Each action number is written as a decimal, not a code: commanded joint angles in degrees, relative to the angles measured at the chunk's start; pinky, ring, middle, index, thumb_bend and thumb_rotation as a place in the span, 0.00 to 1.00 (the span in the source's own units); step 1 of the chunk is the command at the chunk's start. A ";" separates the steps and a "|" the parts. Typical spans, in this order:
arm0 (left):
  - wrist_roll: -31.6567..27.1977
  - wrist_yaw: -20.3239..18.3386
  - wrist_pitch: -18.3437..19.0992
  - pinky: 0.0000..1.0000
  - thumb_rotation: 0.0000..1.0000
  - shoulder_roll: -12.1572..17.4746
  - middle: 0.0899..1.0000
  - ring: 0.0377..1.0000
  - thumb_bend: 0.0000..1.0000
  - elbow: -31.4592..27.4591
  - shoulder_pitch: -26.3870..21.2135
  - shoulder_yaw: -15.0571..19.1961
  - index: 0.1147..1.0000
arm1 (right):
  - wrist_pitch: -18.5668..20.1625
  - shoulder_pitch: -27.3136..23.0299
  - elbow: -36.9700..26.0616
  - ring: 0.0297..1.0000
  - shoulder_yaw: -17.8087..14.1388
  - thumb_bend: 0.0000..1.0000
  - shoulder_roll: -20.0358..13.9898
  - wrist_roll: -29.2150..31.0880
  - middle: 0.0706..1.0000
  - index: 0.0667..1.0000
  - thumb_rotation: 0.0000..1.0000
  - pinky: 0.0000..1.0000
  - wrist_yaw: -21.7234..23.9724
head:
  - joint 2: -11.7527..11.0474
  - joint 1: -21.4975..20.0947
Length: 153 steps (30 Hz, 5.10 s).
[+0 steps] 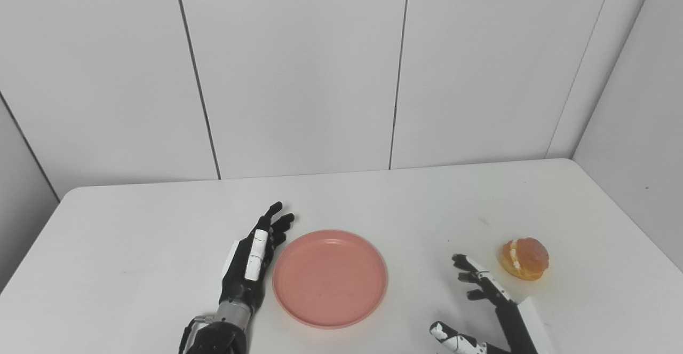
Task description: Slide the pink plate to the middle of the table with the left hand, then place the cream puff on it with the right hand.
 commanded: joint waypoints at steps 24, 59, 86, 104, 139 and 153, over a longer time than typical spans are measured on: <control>0.48 0.38 2.78 0.90 0.97 -0.85 0.83 0.89 0.80 4.51 1.02 0.47 0.87 | 10.27 -20.15 -1.90 0.87 -5.72 1.00 -21.32 -10.84 0.84 0.80 0.42 0.85 19.40 | -1.18 0.84; 1.46 0.67 3.23 0.92 0.94 -1.16 0.83 0.90 0.81 4.37 1.45 0.15 0.86 | 17.32 -28.59 19.38 0.80 0.06 0.99 -27.05 -15.39 0.81 0.78 0.26 0.65 26.43 | 0.17 0.94; 1.39 0.38 4.65 0.91 0.96 -1.41 0.81 0.88 0.82 2.67 1.89 -0.20 0.86 | 19.91 -28.28 23.51 0.72 2.81 0.92 -27.81 -11.41 0.76 0.72 0.06 0.60 26.05 | 1.25 1.46; 1.21 -0.25 5.39 0.90 0.97 -0.80 0.82 0.88 0.81 2.27 1.85 -0.67 0.85 | 21.08 -28.25 24.54 0.38 3.02 0.52 -26.78 -10.09 0.44 0.48 0.00 0.32 20.82 | 1.79 1.59; 2.23 1.33 6.87 0.87 0.99 -1.67 0.82 0.86 0.80 0.66 2.09 -2.29 0.84 | 19.62 -37.06 2.56 0.35 10.82 0.51 -16.77 -9.38 0.41 0.50 0.00 0.25 26.93 | 2.36 6.30; 3.06 2.51 7.04 0.90 0.99 -2.87 0.81 0.85 0.79 0.90 2.16 -2.81 0.83 | 15.68 -40.21 6.32 0.36 16.78 0.51 -11.51 -10.15 0.41 0.50 0.00 0.28 27.86 | 2.49 10.07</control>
